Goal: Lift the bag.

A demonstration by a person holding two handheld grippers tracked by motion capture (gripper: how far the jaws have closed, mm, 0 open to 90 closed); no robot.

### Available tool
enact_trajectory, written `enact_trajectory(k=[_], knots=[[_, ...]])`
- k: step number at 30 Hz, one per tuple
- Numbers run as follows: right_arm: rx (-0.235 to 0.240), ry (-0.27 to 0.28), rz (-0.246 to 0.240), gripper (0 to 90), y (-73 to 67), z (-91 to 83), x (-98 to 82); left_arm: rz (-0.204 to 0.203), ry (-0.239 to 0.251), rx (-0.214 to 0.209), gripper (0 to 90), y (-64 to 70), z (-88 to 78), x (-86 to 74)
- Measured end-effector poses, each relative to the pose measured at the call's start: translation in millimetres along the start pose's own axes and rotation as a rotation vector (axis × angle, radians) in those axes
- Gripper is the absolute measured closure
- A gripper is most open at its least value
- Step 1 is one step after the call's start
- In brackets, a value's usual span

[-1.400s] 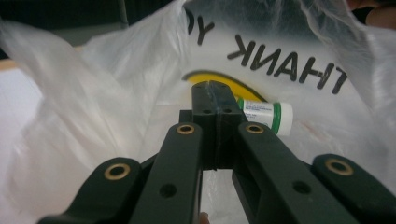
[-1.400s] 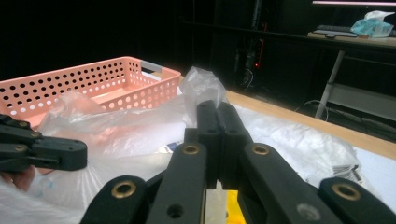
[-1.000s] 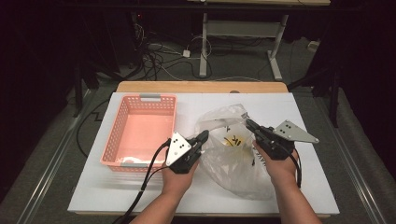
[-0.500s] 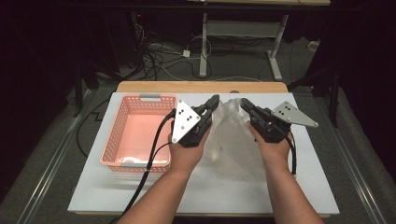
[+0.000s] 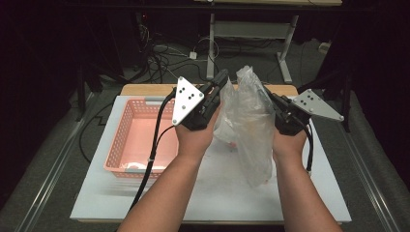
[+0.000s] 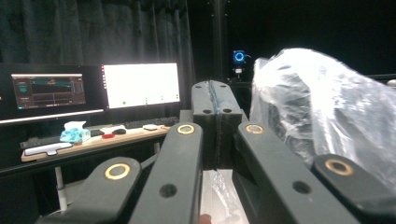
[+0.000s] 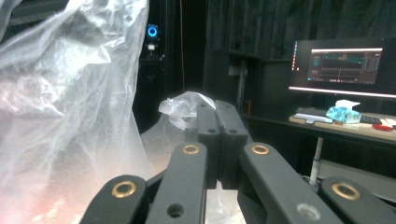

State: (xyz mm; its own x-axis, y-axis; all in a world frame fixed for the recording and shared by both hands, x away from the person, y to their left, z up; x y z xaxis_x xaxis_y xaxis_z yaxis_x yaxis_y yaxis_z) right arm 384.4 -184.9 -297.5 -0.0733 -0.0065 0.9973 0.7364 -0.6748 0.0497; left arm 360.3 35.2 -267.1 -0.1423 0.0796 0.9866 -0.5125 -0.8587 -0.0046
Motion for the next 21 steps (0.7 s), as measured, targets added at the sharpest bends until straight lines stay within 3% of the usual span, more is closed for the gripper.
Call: enact_trajectory(k=[2, 3, 6, 9, 11, 13, 16, 19, 21], knots=[[-0.01, -0.014, -0.006, 90.0, 1.2, 2.8, -0.6, -0.01, -0.003, -0.02, 88.6, 2.5, 1.1, -0.5], [-0.013, 0.004, -0.011, 90.0, 0.0, 0.8, 2.0, -0.02, 0.007, -0.036, 88.6, 4.3, -0.9, 0.7], [-0.02, 0.053, -0.048, 90.0, -3.2, -6.3, 14.0, 0.003, 0.046, -0.058, 88.6, 11.5, -6.3, 6.5], [-0.034, 0.068, -0.039, 90.0, 2.6, -7.3, 18.3, 0.036, 0.065, -0.049, 88.6, 15.4, -6.7, 8.5], [-0.042, 0.083, -0.044, 90.0, 3.5, -8.4, 21.0, 0.035, 0.059, -0.046, 88.6, 15.9, -4.1, 8.2], [-0.047, 0.106, -0.062, 90.0, 1.4, -10.1, 26.7, 0.01, 0.065, -0.041, 88.6, 13.1, -1.4, 6.8], [-0.054, 0.113, -0.073, 90.0, 2.9, -10.9, 32.5, 0.006, 0.028, -0.037, 88.6, 12.3, 6.7, -1.0], [-0.079, 0.044, -0.041, 90.0, 18.7, -3.0, 21.0, 0.024, -0.082, -0.053, 88.4, 12.5, 15.1, -19.8], [-0.105, 0.008, -0.022, 90.0, 31.4, 0.1, 10.6, 0.029, -0.127, -0.053, 88.4, 11.6, 13.0, -34.3]])
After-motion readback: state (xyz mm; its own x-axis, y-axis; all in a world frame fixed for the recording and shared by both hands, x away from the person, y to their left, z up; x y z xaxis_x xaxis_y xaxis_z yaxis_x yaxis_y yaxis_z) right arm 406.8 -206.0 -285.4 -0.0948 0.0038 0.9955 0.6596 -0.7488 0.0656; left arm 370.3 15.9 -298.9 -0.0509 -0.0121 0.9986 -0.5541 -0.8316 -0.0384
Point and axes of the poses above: each handheld gripper's, and its own axes: z roughly forward along the jaws, x roughly out of its top, y roughly to its right, the point moved 2 cm from there along z, roughly forward along the jaws, and after that the axes turned 9 degrees about x, right-handed, at the moved point
